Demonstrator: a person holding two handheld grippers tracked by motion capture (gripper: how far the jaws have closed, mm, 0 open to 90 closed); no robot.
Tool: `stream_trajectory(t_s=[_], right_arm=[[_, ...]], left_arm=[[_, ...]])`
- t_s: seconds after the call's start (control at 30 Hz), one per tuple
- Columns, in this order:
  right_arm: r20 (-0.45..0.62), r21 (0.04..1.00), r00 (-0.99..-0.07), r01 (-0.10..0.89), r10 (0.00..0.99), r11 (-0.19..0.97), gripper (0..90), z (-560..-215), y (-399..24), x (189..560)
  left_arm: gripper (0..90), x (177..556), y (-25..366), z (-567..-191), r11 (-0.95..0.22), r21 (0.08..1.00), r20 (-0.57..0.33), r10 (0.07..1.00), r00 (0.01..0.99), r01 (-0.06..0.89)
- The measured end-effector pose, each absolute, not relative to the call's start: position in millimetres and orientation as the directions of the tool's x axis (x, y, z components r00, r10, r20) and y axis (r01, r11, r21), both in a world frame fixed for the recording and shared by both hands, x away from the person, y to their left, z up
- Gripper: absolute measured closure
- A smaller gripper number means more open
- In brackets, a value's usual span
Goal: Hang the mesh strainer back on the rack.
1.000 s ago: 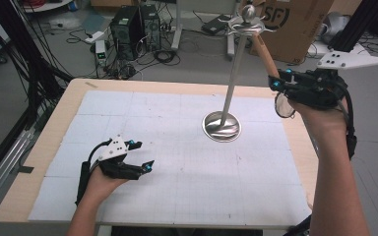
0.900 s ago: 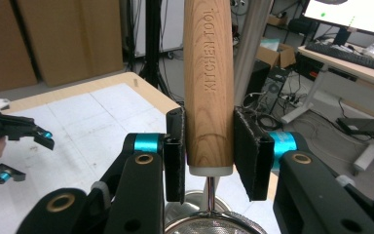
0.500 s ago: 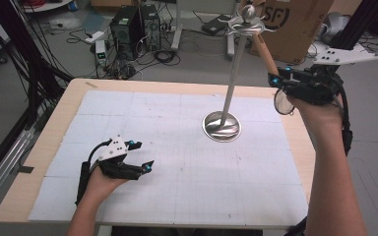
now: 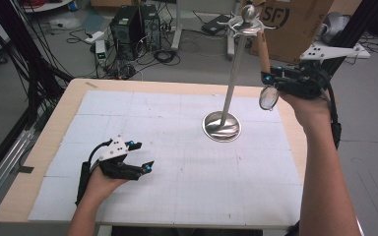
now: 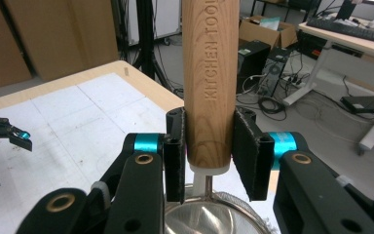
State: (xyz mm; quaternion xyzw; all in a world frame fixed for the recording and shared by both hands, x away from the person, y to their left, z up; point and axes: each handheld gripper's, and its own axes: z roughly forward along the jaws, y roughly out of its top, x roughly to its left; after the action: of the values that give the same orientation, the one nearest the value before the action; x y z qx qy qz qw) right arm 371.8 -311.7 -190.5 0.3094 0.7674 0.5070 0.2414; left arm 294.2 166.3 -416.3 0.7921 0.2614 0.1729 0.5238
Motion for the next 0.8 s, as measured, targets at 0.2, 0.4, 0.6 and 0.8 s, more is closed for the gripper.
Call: stream_trajectory(t_s=[0.2, 0.4, 0.6, 0.8], right_arm=[[-0.041, 0.92, -0.696, 0.254, 0.717, 0.299, 67.9, -195.4, -301.6, 380.2], [-0.052, 0.905, -0.698, 0.269, 0.714, 0.329, 67.9, -199.8, -292.6, 389.3], [-0.054, 0.906, -0.7, 0.266, 0.712, 0.33, 67.9, -200.8, -291.3, 394.0], [-0.052, 0.905, -0.701, 0.268, 0.711, 0.33, 67.9, -200.6, -290.9, 395.1]], left_arm=[[21.8, 293.9, 166.2, -416.3, -0.315, 0.92, 0.0, 0.594, 0.805, 0.232], [21.8, 293.3, 166.5, -415.7, -0.315, 0.921, 0.002, 0.594, 0.805, 0.23], [21.8, 293.5, 166.7, -416.1, -0.316, 0.92, 0.002, 0.594, 0.804, 0.231], [21.8, 293.2, 166.1, -416.2, -0.314, 0.921, 0.0, 0.594, 0.804, 0.232]])
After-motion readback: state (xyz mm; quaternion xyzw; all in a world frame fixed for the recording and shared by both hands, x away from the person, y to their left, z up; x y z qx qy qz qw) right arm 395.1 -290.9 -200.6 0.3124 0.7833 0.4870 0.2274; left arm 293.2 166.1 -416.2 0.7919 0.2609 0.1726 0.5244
